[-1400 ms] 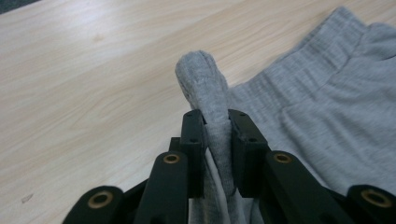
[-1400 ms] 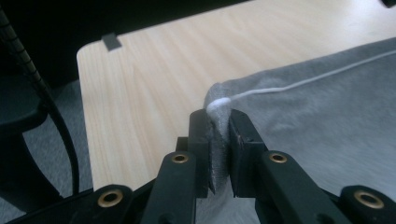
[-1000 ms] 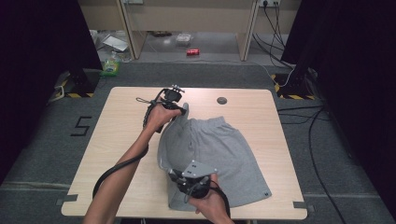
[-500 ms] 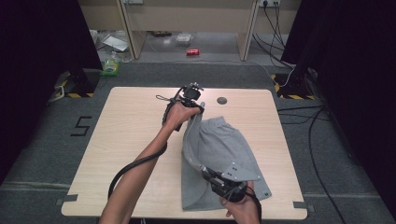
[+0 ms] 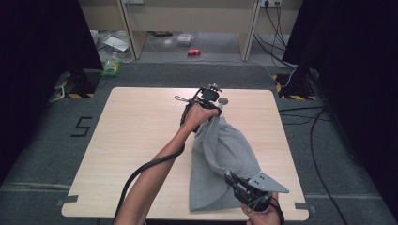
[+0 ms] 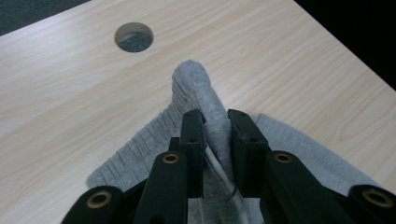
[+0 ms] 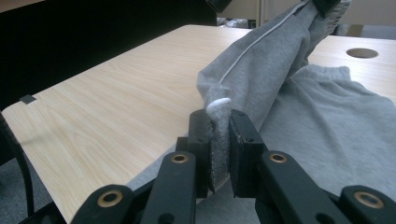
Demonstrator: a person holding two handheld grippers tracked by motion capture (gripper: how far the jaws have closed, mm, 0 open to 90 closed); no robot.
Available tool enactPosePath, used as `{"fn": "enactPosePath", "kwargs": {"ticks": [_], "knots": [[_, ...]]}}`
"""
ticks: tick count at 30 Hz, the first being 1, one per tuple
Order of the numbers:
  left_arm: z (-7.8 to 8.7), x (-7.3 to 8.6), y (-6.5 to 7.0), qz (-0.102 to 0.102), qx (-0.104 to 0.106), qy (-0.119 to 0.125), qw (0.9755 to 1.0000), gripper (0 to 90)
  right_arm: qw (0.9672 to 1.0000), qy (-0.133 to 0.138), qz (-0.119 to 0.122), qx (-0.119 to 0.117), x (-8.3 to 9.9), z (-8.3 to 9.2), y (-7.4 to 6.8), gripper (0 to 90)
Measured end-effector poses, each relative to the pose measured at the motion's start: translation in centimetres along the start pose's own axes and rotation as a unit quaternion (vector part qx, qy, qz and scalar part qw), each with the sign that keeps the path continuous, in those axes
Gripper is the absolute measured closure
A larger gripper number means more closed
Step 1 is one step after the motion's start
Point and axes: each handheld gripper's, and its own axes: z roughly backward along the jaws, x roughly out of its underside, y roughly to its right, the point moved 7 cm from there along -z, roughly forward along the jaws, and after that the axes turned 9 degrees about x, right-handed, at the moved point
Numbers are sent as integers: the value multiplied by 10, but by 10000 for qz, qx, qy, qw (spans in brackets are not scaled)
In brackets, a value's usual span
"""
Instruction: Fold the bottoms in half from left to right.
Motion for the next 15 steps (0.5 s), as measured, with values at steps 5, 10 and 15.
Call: {"fn": "enactPosePath", "kwargs": {"ticks": [5,10,15], "knots": [[-7,-5,7,-30,9,43,10000,752,9999,1,-48,94,4,6,7,815],[-12,-10,8,-33,32,244,9997,735,9997,25,-96,206,5,11,15,815],[-12,-11,9,-18,133,322,9994,563,9993,-25,-83,353,10,13,25,814]]}}
